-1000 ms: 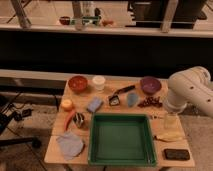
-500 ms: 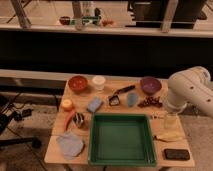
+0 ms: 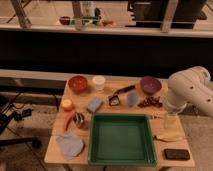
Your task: Place brush in table surface
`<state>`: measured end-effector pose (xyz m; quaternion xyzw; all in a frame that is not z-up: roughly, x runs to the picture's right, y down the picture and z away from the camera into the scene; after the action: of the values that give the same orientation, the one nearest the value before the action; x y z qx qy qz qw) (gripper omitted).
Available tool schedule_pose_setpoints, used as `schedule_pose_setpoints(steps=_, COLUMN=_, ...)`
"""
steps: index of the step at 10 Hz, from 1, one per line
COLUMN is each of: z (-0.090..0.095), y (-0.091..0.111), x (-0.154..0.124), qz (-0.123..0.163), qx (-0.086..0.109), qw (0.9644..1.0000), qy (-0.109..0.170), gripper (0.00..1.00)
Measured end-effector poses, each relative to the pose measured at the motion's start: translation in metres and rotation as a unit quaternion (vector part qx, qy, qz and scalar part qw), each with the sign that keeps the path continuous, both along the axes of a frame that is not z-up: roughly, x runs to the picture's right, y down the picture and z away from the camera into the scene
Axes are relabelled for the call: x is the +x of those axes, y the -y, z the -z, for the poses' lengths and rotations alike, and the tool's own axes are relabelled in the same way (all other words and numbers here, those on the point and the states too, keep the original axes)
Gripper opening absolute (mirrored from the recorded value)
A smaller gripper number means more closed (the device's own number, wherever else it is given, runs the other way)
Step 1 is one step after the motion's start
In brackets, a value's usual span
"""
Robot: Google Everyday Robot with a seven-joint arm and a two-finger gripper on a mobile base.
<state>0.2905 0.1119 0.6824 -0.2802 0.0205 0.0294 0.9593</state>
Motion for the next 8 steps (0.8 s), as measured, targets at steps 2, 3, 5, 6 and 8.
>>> schedule_pose_setpoints(steps=2, z=-0.009, y=0.011, x=-0.018, qz=0.001, qx=0.011, qw=0.9998, qy=0.014, gripper=0.80)
schedule_pose_setpoints(steps=3, z=-0.014, y=0.017, x=-0.028, qz=0.001, qx=0.017, qw=0.9996, qy=0.023, gripper=0.80)
schedule_pose_setpoints(steps=5, z=-0.019, y=0.023, x=-0.031, qz=-0.002, qx=0.024, qw=0.9991, qy=0.035, gripper=0.80)
schedule_pose_setpoints(steps=6, z=-0.022, y=0.026, x=-0.033, qz=-0.004, qx=0.028, qw=0.9987, qy=0.043, gripper=0.80)
schedule_pose_setpoints(steps=8, z=-0.040, y=0.040, x=-0.041, qz=-0.026, qx=0.036, qw=0.9948, qy=0.091, gripper=0.80)
